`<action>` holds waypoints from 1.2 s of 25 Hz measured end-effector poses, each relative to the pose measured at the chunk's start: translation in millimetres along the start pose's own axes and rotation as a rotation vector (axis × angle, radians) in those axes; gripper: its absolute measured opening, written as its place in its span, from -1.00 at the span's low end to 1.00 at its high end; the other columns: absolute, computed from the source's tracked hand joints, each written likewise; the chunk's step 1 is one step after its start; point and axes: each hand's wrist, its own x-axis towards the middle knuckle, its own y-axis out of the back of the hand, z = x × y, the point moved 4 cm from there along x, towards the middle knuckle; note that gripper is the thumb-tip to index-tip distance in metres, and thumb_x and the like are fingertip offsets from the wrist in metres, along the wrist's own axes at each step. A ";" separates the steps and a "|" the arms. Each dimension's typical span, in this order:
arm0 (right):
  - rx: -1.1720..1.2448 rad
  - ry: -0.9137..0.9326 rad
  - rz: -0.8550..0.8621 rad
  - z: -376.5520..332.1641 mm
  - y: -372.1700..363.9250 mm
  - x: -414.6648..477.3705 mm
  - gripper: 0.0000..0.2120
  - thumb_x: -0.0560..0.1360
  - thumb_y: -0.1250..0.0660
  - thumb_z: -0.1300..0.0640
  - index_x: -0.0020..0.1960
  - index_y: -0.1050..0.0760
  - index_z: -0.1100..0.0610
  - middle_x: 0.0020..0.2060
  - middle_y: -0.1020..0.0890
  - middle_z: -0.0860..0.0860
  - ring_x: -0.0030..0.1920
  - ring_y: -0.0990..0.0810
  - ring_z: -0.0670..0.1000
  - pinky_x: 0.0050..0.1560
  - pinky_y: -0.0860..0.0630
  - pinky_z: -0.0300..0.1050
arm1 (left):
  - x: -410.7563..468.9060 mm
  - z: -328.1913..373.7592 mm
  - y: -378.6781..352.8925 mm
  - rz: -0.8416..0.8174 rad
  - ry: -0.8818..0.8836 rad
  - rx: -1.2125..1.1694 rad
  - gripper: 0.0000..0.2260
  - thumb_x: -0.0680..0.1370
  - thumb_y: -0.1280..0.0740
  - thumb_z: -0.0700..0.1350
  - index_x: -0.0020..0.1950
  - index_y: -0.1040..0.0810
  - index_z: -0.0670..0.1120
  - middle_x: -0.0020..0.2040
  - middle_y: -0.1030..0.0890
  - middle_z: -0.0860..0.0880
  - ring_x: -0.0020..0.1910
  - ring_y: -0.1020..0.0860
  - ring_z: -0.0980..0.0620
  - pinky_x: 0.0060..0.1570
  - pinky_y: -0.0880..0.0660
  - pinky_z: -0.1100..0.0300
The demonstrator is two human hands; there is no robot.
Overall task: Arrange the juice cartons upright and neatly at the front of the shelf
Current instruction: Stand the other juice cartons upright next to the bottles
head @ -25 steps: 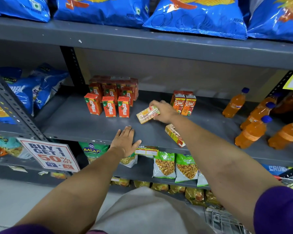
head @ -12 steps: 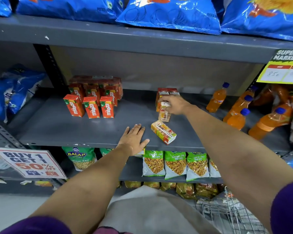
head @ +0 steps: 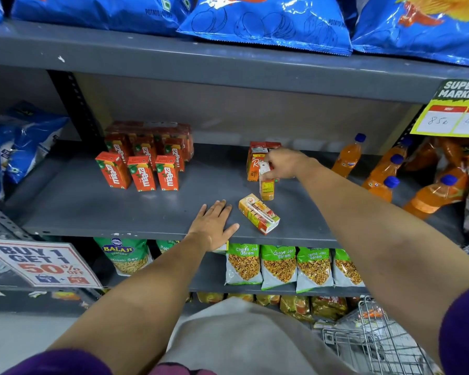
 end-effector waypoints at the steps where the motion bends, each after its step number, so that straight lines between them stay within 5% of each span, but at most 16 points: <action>1: -0.011 -0.035 0.033 2.1 0.4 0.4 -0.47 0.39 -0.38 -0.26 0.17 -0.50 0.11 0.07 -0.64 0.07 0.03 -0.60 0.10 0.01 -0.55 -0.02 | -0.1 0.1 -0.1 -0.001 0.000 0.001 -0.40 0.61 0.05 0.21 0.58 0.02 -0.06 0.60 0.01 -0.04 0.57 0.06 0.00 0.51 0.19 -0.01; 5: 0.022 -0.153 0.188 7.4 -2.4 -5.3 -0.38 0.36 -0.33 -0.36 0.23 -0.47 0.04 0.11 -0.63 0.05 0.10 -0.61 0.12 -0.06 -0.48 -0.06 | 0.1 -0.3 -0.1 -0.005 0.006 0.005 -0.40 0.61 0.06 0.22 0.58 0.02 -0.05 0.60 0.01 -0.03 0.57 0.06 -0.01 0.51 0.18 -0.01; 14: 0.126 -0.440 0.370 1.4 -14.0 -18.6 -0.41 0.38 -0.24 -0.42 -0.02 -0.52 0.12 -0.24 -0.53 0.02 -0.12 -0.64 0.08 -0.29 -0.45 -0.13 | -2.3 0.3 0.6 -0.024 0.017 0.007 -0.40 0.62 0.07 0.21 0.58 0.05 -0.04 0.61 0.03 -0.02 0.57 0.07 -0.01 0.50 0.19 -0.01; 20: 0.252 -0.510 0.287 3.6 -23.8 -38.7 -0.27 0.33 0.01 -0.56 -0.38 -0.42 0.12 -0.47 -0.53 0.02 -0.33 -0.64 0.05 -0.32 -0.46 -0.17 | -4.2 1.3 1.9 -0.034 0.020 0.018 -0.40 0.62 0.08 0.21 0.58 0.05 -0.05 0.61 0.03 -0.03 0.57 0.07 -0.01 0.51 0.18 -0.02; 24: 0.343 -0.441 0.174 11.8 -47.0 -59.3 -0.15 0.26 0.12 -0.63 -0.40 -0.46 0.14 -0.53 -0.58 0.04 -0.39 -0.63 0.01 -0.21 -0.50 -0.14 | -5.3 1.5 3.1 -0.035 0.027 -0.008 -0.41 0.62 0.07 0.21 0.58 0.05 -0.05 0.61 0.04 -0.02 0.57 0.08 0.00 0.51 0.19 -0.01; 27: 0.430 -0.242 -0.082 0.2 -79.3 -72.4 -0.23 0.27 -0.07 -0.59 -0.26 -0.54 0.13 -0.40 -0.67 0.06 -0.44 -0.66 -0.01 -0.28 -0.58 -0.13 | -5.1 2.4 3.5 -0.045 0.030 -0.018 -0.40 0.62 0.07 0.21 0.58 0.05 -0.04 0.61 0.05 -0.02 0.57 0.08 0.00 0.51 0.19 -0.01; 30: 0.467 -0.105 -0.150 -15.2 -92.8 -72.3 -0.39 0.19 -0.40 -0.43 -0.15 -0.54 0.11 -0.24 -0.68 0.03 -0.40 -0.67 -0.01 -0.31 -0.61 -0.10 | -3.9 3.8 3.1 -0.047 0.040 -0.035 -0.40 0.61 0.07 0.22 0.58 0.05 -0.05 0.61 0.05 -0.03 0.57 0.09 0.00 0.52 0.19 -0.03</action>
